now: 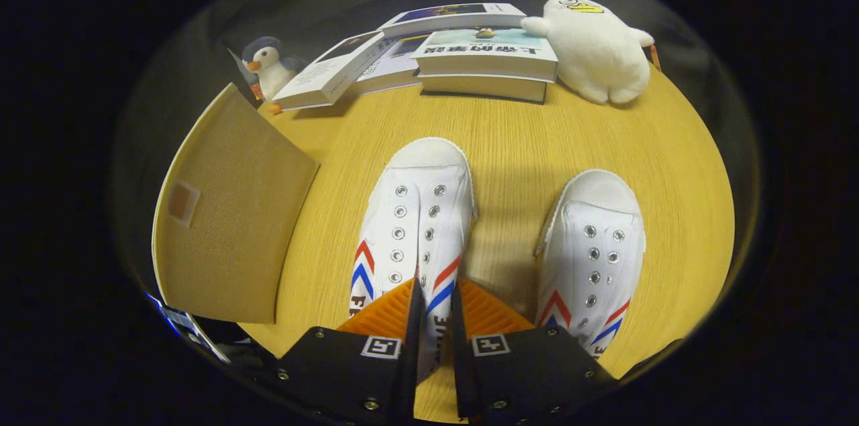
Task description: Open the storage box then place both shoes into the box .Put the left shoe in first, then the right shoe, with the right side of both shoes facing outward in a uniform manner.
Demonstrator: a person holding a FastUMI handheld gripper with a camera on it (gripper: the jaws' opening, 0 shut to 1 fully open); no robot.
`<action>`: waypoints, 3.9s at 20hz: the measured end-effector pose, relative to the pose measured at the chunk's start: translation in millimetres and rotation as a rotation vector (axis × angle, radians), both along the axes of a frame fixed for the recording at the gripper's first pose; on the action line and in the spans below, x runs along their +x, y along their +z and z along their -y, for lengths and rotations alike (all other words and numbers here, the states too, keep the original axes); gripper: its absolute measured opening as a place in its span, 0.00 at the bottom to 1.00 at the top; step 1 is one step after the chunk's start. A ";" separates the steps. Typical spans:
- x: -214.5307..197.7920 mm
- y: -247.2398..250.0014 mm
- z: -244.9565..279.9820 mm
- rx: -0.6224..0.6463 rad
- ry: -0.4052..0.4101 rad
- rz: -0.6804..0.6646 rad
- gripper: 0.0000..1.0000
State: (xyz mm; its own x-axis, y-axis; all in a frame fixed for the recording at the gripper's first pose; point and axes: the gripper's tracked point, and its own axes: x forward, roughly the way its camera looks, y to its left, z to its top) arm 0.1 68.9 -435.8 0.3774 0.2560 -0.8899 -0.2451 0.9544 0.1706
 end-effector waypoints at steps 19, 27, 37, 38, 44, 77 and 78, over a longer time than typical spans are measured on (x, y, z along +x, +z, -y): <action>-2.4 139.4 -53.5 0.297 -0.104 -0.042 0.08; 12.4 223.3 -122.0 0.351 0.010 0.039 0.09; -1.7 223.8 -244.9 0.379 0.198 -0.016 0.08; -4.2 219.5 -254.1 0.374 0.212 -0.025 0.09; -7.2 190.3 -281.7 0.294 0.236 -0.063 0.09; 20.0 172.1 45.9 0.146 -0.234 0.073 0.96; 17.2 164.5 62.4 0.126 -0.259 0.063 0.96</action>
State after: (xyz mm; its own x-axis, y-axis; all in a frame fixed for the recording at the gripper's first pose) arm 17.3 6.4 -271.3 0.4984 0.2506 -0.8299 -0.0100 0.9589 0.2836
